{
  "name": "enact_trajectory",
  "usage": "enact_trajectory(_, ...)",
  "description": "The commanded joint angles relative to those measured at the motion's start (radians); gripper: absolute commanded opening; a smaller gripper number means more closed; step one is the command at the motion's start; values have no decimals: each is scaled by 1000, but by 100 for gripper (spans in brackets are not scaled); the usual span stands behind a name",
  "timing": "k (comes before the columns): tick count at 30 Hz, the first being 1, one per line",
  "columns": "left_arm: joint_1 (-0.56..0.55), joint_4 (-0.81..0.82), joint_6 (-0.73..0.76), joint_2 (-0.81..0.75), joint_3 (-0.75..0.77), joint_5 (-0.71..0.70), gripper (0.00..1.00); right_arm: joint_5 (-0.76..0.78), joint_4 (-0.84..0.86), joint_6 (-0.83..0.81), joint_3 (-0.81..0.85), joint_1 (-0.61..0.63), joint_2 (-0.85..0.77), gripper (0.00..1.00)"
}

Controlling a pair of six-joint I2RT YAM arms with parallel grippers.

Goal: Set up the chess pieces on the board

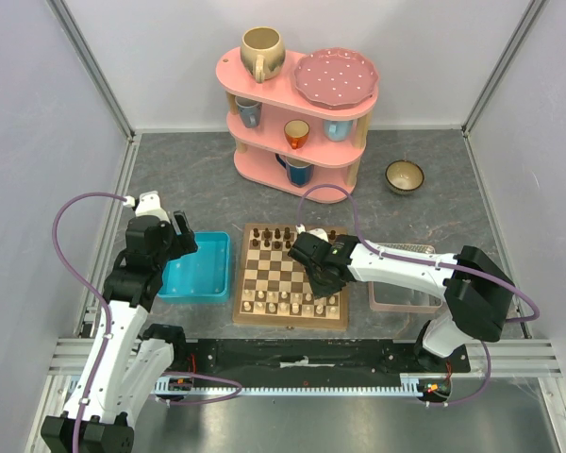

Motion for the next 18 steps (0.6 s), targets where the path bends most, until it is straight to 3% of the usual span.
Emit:
enact_trajectory(1,6,31,-8,-13,29,4,83,22,16,21,31,8,-13,31)
enact_trajectory(14,6,39,-5,-23,29,32,84,91,-8,26,109,-18,-81,43)
enact_trajectory(18,6,51,4,-37,26,38,88,173,-42,14,147,-50,-148,45)
